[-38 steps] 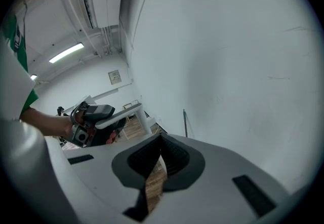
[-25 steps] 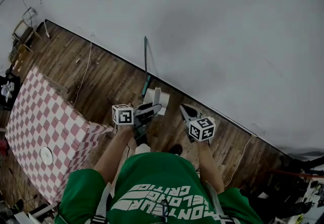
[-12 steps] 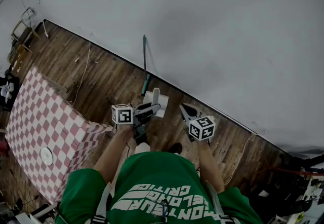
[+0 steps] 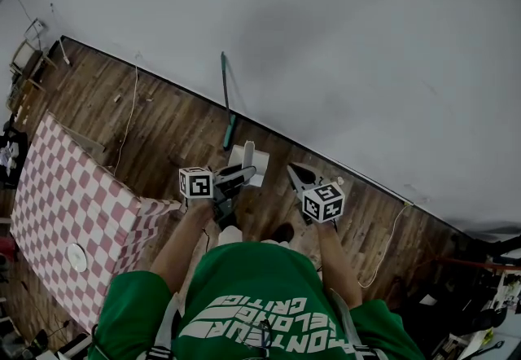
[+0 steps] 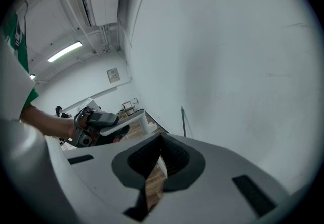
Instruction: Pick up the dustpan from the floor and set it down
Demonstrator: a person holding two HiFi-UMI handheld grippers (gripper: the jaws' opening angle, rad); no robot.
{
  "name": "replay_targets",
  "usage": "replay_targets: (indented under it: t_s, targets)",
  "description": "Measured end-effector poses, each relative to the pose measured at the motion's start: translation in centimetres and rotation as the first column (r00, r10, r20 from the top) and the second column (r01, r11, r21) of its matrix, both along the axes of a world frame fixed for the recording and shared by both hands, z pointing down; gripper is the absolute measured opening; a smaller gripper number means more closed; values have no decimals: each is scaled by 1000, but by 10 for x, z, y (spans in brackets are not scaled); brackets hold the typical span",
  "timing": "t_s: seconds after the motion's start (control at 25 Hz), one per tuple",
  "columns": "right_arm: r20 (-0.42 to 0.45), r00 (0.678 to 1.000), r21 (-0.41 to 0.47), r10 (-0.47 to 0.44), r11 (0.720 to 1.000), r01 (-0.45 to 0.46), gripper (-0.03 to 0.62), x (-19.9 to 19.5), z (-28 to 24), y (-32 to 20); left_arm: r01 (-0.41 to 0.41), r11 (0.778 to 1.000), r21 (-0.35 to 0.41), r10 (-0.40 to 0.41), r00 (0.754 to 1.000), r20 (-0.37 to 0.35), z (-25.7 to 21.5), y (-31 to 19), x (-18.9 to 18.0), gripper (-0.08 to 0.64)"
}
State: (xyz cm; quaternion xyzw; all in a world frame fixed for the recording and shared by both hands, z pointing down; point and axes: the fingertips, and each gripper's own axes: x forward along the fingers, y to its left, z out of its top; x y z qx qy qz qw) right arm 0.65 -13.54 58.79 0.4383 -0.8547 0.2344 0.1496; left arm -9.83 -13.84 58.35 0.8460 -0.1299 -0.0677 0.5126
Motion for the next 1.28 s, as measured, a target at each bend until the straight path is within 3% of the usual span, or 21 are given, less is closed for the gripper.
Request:
replay_targets:
  t_s: [0.56, 1.28]
  targets:
    - [-6, 998, -23, 61, 998, -61, 8, 23, 11, -9, -93, 996, -17, 93, 996, 13, 19, -17, 32, 147]
    - [-21, 980, -57, 200, 978, -201, 8, 67, 27, -9, -227, 973, -37, 229, 973, 39, 55, -38, 78, 146]
